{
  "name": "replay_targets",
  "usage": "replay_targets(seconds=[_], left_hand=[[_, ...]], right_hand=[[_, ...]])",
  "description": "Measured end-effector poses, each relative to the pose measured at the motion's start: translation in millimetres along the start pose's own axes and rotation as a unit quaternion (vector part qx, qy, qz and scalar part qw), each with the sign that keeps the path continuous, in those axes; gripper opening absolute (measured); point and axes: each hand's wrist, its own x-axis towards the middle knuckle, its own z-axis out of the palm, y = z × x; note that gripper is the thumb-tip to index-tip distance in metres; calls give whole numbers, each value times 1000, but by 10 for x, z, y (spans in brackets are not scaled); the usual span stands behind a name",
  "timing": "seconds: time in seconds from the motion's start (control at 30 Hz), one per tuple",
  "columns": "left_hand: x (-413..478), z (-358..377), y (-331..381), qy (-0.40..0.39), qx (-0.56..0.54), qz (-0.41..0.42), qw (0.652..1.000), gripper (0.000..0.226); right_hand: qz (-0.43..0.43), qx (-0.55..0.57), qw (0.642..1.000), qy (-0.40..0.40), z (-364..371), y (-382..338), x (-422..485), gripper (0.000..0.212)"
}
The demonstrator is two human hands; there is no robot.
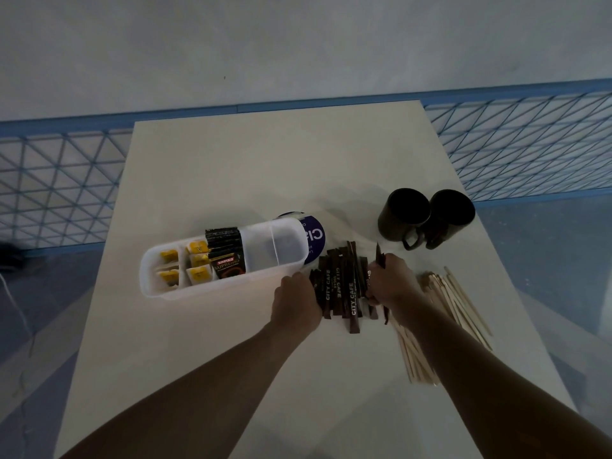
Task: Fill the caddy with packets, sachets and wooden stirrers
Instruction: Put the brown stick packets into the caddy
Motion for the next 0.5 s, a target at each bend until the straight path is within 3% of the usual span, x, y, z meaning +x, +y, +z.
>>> replay_targets(seconds=[0.1,0.3,0.5], left_hand=[[-10,33,-52,0,10,-7,1000,32],[-71,144,-157,11,49,20,999,34],[-103,156,-191,-3,95,27,995,31]], right_hand=[[-12,-46,999,11,15,29,-26,23],[-53,-188,980,35,83,49,-81,39],[-67,-239,968,38,113,26,-67,22]])
